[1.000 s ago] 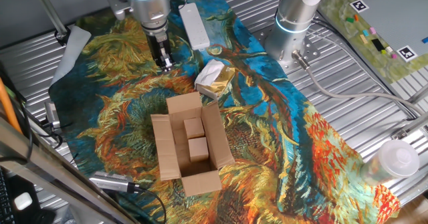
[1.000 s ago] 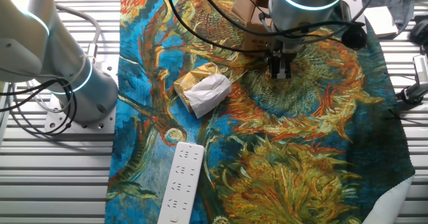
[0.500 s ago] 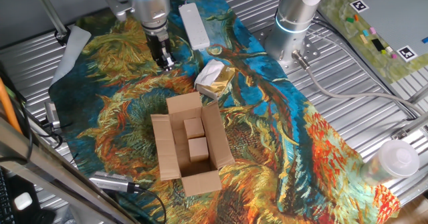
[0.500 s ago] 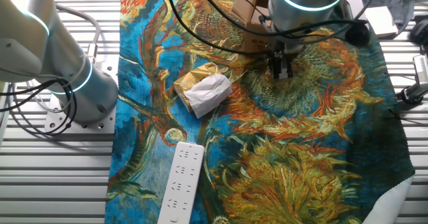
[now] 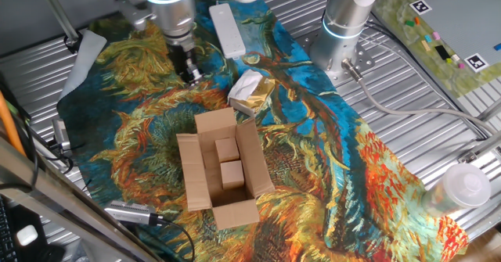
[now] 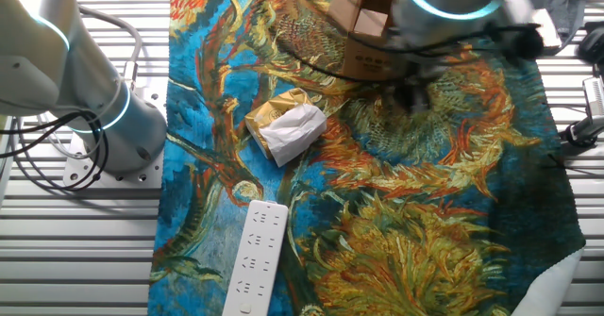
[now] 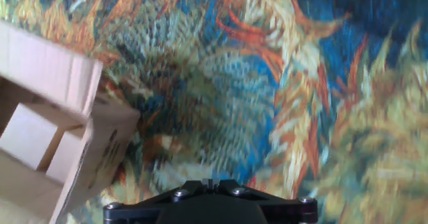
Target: Cover the box
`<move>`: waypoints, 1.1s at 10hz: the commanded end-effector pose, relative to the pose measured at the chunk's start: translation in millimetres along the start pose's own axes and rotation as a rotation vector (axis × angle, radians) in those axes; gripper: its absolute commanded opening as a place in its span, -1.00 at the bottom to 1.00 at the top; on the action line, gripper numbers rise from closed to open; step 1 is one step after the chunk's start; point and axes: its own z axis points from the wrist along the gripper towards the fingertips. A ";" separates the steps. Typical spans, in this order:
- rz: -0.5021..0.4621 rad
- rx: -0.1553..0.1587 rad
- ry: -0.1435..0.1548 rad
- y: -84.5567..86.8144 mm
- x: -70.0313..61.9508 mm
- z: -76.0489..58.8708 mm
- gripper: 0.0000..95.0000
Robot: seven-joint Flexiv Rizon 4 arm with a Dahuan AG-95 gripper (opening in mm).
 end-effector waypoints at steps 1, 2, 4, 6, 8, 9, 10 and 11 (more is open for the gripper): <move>0.010 -0.005 0.011 -1.0 -12.1 -3.1 -1.00; 0.035 -0.021 0.011 0.9 -12.4 -3.1 -1.00; 0.087 -0.040 0.032 14.7 -15.3 -4.6 -1.00; 0.114 -0.036 0.036 37.3 -17.7 -3.9 -1.00; 0.124 -0.039 0.042 48.2 -18.7 -1.0 -1.00; 0.128 -0.042 0.045 48.3 -18.4 -1.0 -1.00; 0.139 -0.045 0.044 48.3 -18.4 -1.1 -1.00; 0.146 -0.047 0.049 48.3 -18.5 -1.1 -1.00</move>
